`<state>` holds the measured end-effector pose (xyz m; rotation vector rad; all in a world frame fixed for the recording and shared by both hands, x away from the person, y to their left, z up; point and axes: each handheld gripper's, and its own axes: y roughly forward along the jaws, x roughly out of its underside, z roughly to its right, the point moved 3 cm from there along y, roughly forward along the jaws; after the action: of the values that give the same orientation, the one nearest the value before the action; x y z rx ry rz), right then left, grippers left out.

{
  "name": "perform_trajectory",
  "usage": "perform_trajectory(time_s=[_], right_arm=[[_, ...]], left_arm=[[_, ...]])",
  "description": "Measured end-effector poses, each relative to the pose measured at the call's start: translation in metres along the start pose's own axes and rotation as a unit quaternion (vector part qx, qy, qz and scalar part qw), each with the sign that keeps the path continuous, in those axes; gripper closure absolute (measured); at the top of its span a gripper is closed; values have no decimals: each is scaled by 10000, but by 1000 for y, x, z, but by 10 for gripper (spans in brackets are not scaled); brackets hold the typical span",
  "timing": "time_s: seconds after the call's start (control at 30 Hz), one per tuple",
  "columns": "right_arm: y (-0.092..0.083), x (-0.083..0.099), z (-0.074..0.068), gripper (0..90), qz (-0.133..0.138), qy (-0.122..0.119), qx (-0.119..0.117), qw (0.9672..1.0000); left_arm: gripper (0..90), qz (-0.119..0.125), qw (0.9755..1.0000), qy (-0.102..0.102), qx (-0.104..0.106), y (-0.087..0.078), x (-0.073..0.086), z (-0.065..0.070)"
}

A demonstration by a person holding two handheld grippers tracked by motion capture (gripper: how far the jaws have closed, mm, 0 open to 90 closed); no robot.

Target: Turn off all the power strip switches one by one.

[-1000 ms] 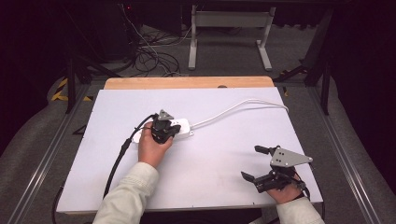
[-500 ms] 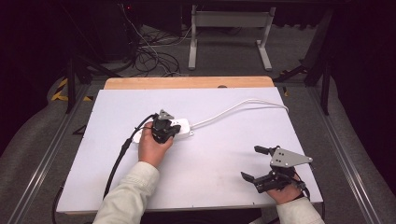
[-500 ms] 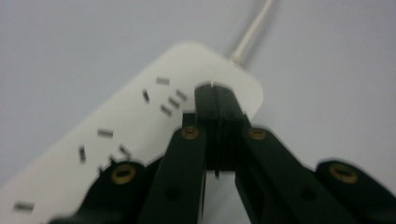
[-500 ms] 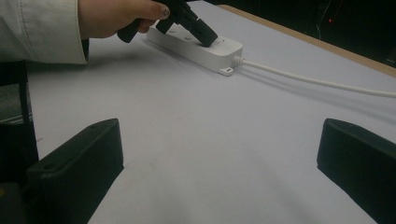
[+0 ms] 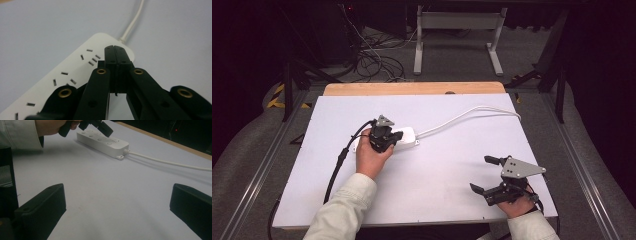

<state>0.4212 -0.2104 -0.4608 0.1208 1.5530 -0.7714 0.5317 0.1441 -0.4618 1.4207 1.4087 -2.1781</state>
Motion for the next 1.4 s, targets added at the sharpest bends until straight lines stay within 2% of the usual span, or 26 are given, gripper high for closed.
perform_trajectory(time_s=[0.03, 0.07, 0.17, 0.3, 0.4, 0.43, 0.53, 0.63, 0.67, 0.7, 0.77, 0.87, 0.9, 0.93, 1.03, 1.13, 1.17, 1.27, 1.33, 1.37, 1.4], right_arm=[[0, 0, 0, 9, 6, -6, 4, 10000], [-1, 0, -1, 9, 12, -13, 6, 10000], [-1, 0, -1, 9, 13, -11, 13, 10000], [-1, 0, 0, 9, 15, -17, 15, 10000], [-1, -1, 0, 9, 22, -12, 23, 10000], [-1, -1, 0, 9, 25, -17, 27, 10000], [-1, -1, 0, 9, 18, -16, 26, 10000], [-1, -1, -1, 9, 22, -29, 30, 10000], [-1, -1, -1, 9, 13, -30, 35, 10000], [-1, -1, -1, 9, 11, -26, 35, 10000], [-1, -1, -1, 9, 16, -19, 32, 10000], [-1, -1, -1, 9, 15, -12, 31, 10000], [-1, -1, -1, 9, 16, -10, 30, 10000], [-1, -1, -1, 9, 15, -13, 30, 10000], [-1, -1, -1, 9, 15, -8, 31, 10000], [-1, -1, -1, 9, 17, 3, 29, 10000], [-1, -1, -1, 9, 17, 3, 26, 10000], [-1, -1, -1, 9, 16, 0, 21, 10000], [0, -1, -2, 9, 14, 4, 13, 10000], [-1, -1, -2, 9, 14, 4, 12, 10000], [-1, -1, -2, 9, 13, 3, 11, 10000]], left_arm=[[817, 89, 10000, 39, 22, -3, -1, 1], [783, 95, 9999, 65, 54, -6, -2, 3], [800, 131, 9997, 64, 172, -15, -3, 5], [687, 357, 9991, 104, 205, -32, -7, 7], [622, 437, 9986, 118, 257, -45, -9, 8], [614, 494, 9983, 192, 227, -50, -9, 7], [578, 738, 9962, 331, 324, -62, -9, 7], [531, 847, 9949, 324, 450, -74, -8, 10], [513, 927, 9938, 464, 392, -78, -7, 10], [500, 1023, 9927, 447, 458, -81, -6, 12], [461, 1202, 9902, 540, 473, -87, -3, 13], [435, 1217, 9894, 615, 502, -95, 2, 15], [431, 1192, 9891, 722, 478, -98, 4, 14], [419, 1203, 9889, 708, 500, -100, 6, 15], [340, 1197, 9885, 785, 491, -106, 13, 14], [295, 1209, 9885, 718, 562, -110, 22, 14], [277, 1224, 9881, 765, 530, -112, 25, 13], [253, 1221, 9886, 719, 516, -115, 33, 11], [252, 1233, 9884, 739, 496, -118, 39, 8], [244, 1247, 9877, 825, 455, -120, 42, 6], [226, 1214, 9879, 817, 510, -121, 45, 6]])
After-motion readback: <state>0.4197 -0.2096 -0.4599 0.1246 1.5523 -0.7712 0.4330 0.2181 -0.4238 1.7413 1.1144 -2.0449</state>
